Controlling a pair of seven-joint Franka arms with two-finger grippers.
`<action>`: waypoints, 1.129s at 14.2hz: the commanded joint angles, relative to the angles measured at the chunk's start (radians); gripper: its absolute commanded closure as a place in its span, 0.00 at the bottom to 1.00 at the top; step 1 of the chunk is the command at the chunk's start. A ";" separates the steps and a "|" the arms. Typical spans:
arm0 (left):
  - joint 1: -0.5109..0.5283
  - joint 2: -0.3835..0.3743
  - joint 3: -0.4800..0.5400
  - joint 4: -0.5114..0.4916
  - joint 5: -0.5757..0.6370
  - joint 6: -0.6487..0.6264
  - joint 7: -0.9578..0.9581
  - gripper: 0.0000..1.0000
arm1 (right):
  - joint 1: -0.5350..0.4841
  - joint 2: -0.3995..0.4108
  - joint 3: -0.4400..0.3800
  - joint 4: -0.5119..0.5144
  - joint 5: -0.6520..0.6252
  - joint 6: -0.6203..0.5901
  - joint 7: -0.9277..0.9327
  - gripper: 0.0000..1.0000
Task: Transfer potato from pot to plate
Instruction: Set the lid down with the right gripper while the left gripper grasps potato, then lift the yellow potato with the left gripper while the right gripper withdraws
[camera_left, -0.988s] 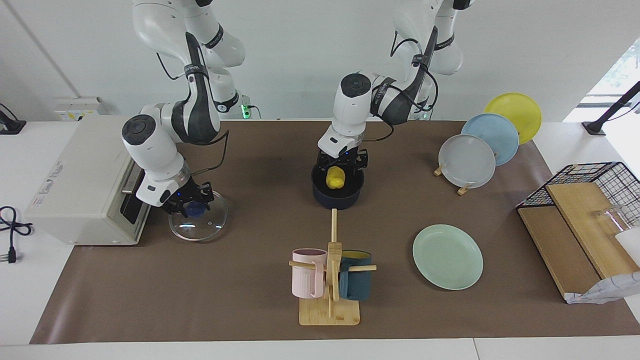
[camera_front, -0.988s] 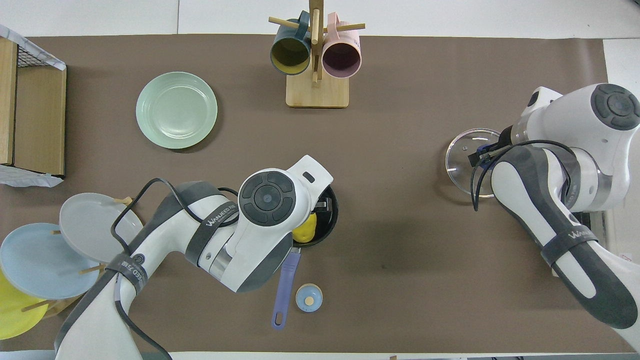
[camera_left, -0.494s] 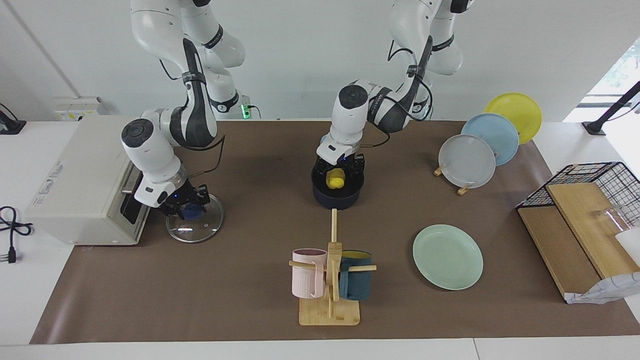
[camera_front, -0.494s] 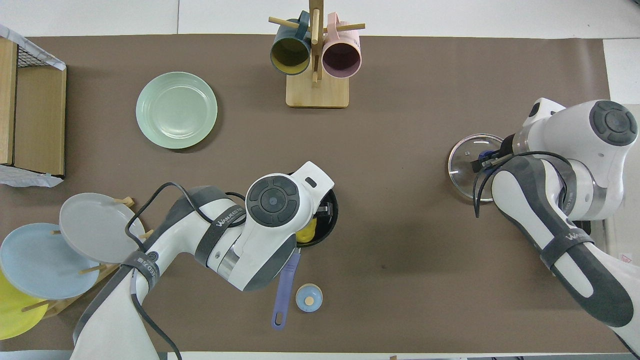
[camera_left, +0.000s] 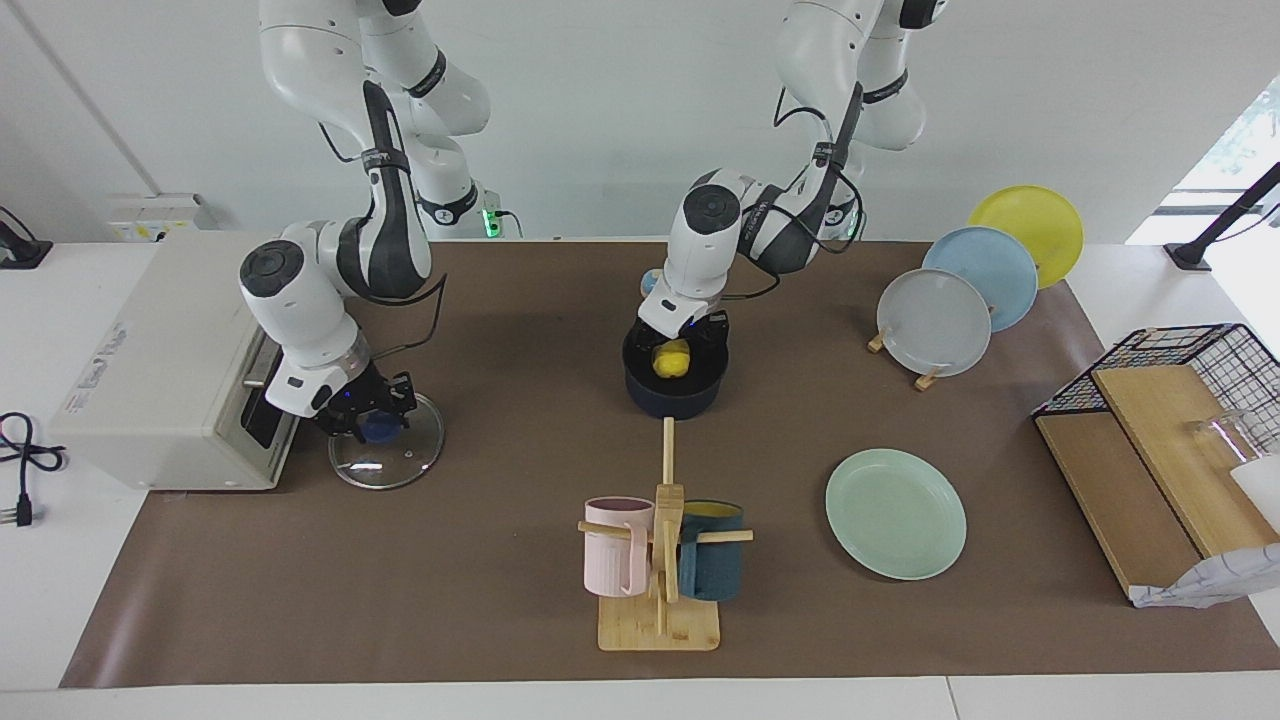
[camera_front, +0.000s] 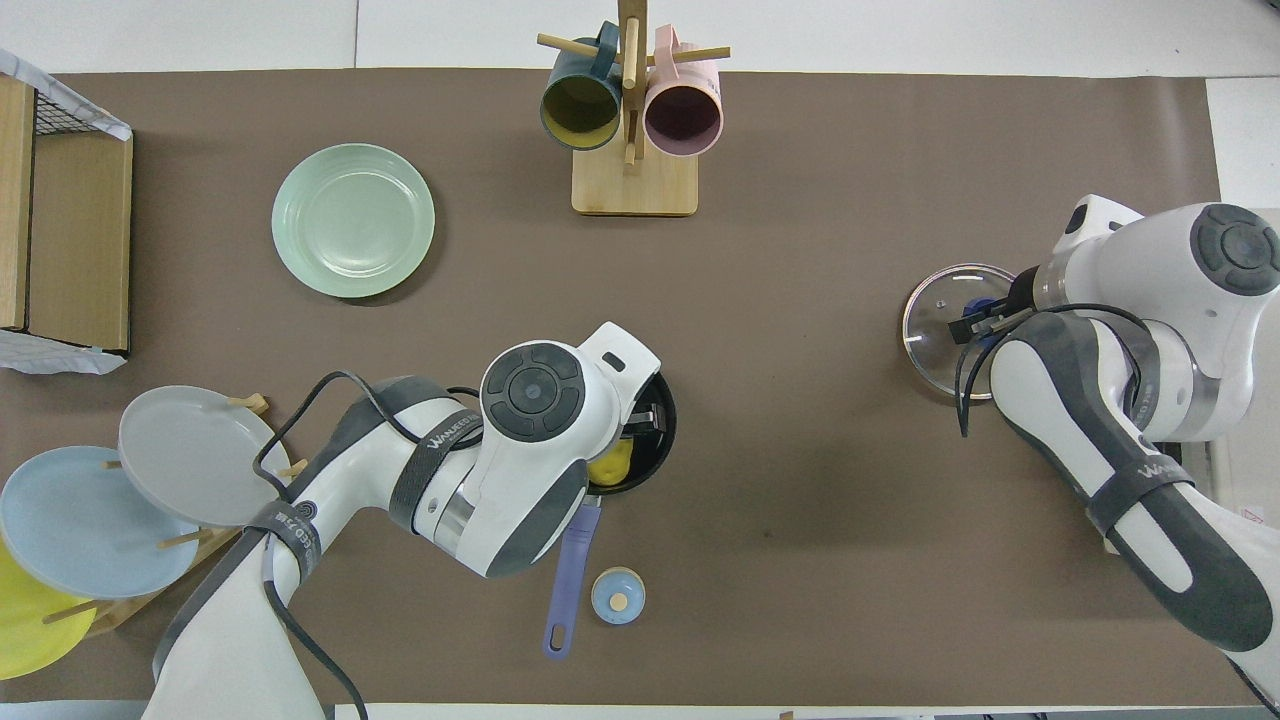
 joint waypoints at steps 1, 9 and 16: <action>-0.022 -0.003 0.014 -0.023 -0.025 0.043 0.007 0.00 | -0.020 -0.001 0.015 -0.009 0.020 0.024 -0.034 0.41; -0.011 -0.006 0.014 -0.009 -0.025 0.024 0.004 1.00 | 0.016 -0.022 0.020 0.209 0.024 -0.239 0.105 0.00; 0.128 -0.041 0.018 0.343 -0.024 -0.396 0.019 1.00 | 0.026 -0.082 0.020 0.476 -0.070 -0.646 0.284 0.00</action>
